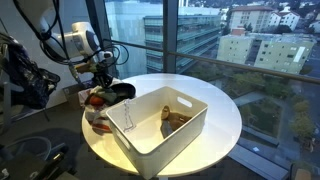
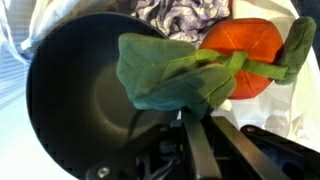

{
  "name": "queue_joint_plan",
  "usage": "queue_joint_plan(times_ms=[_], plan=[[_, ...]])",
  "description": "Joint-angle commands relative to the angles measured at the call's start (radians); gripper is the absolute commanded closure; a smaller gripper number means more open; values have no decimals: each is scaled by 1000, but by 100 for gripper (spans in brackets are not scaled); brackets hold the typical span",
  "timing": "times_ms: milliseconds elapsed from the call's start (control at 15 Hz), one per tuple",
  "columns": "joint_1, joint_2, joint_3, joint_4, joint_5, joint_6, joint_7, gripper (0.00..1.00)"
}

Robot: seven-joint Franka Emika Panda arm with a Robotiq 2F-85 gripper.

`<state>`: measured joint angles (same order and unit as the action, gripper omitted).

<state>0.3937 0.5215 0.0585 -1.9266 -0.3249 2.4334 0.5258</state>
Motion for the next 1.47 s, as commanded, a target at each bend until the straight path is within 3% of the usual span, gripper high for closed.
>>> queue_joint_plan(times_ms=[0,267,333,467,933,1000,1400], plan=[[-17,-25,-40,-26,2,37,-15,95],[-38,-15,-61,-41,13,55,-17,91],[-44,-16,-59,-46,22,53,-19,66],[-47,-30,-51,-54,33,37,-25,60],[-2,-109,-62,-63,-11,-101,68,4],[-2,-121,-62,-66,-17,-108,83,0],[-30,-206,-84,-123,-76,-120,177,0]])
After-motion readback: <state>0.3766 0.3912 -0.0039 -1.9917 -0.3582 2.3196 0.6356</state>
